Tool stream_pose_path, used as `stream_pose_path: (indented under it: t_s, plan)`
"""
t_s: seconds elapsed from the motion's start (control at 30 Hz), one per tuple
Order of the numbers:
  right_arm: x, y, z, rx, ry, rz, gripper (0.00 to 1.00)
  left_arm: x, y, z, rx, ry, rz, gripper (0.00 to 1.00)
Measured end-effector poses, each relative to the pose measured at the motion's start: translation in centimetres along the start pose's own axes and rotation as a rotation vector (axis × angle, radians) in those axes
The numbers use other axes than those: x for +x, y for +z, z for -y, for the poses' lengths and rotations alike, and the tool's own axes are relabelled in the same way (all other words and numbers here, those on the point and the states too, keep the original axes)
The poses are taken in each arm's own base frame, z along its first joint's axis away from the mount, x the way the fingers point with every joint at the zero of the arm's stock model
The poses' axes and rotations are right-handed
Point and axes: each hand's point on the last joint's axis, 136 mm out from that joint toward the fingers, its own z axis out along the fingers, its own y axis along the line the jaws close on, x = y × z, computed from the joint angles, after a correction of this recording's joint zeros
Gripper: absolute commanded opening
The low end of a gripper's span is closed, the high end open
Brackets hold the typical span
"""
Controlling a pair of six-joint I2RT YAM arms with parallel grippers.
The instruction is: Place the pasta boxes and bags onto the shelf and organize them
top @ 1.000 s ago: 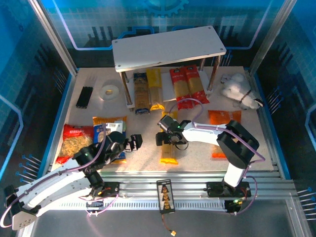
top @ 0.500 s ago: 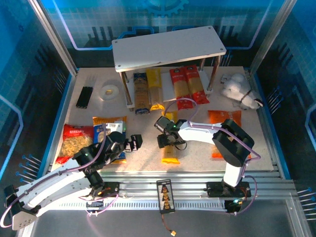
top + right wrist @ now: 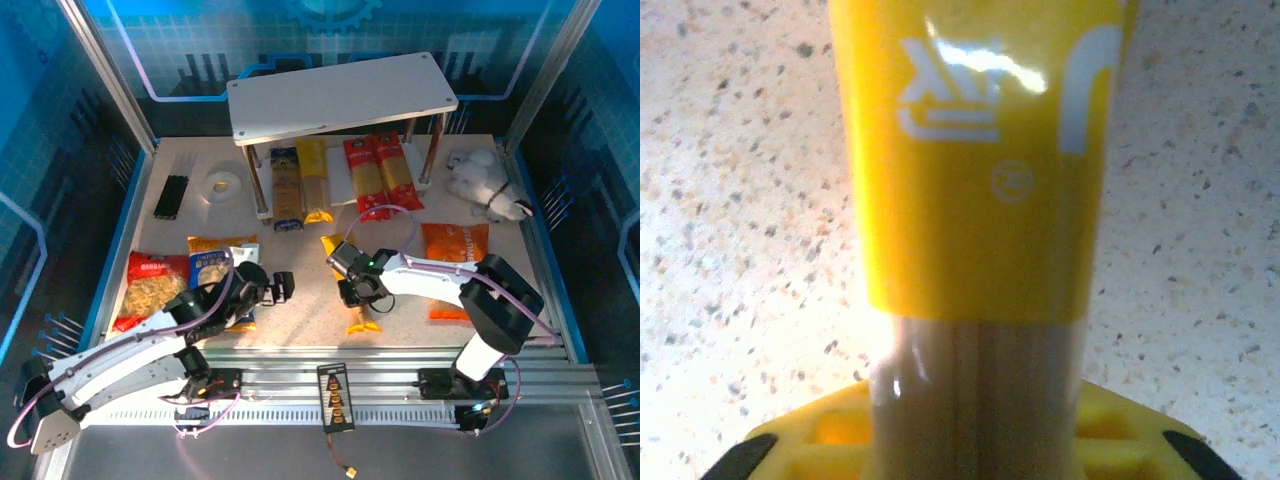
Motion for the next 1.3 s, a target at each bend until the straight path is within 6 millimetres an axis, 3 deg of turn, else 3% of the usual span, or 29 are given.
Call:
stream_pose_path:
  t_s: [0.13,0.4,0.83,1.03,1.3]
  plan:
    - [0.5,-1.0,0.0,-0.022,-0.012,-0.008,0.0,-0.6,0.2,0.7,0.006,-0.003,0.006,0.94]
    - [3.0,-3.3,1.3,-0.031,-0.026,-0.056,0.0,-1.8,-0.1,1.7,0.023,-0.011,0.023,0.94]
    - [2.0,-13.0,1.4,-0.169,-0.057,0.104,0.0,-2.8,-0.2,2.7,0.032,-0.014,0.033,0.94]
    - [-1.4,-15.4,1.4,-0.19,-0.02,0.183,0.0,-3.3,-0.4,3.0,0.042,-0.018,0.043,0.94]
    - [-10.5,-13.7,3.6,-0.149,0.11,0.239,0.0,-3.6,-0.6,3.2,0.046,-0.017,0.047,0.93]
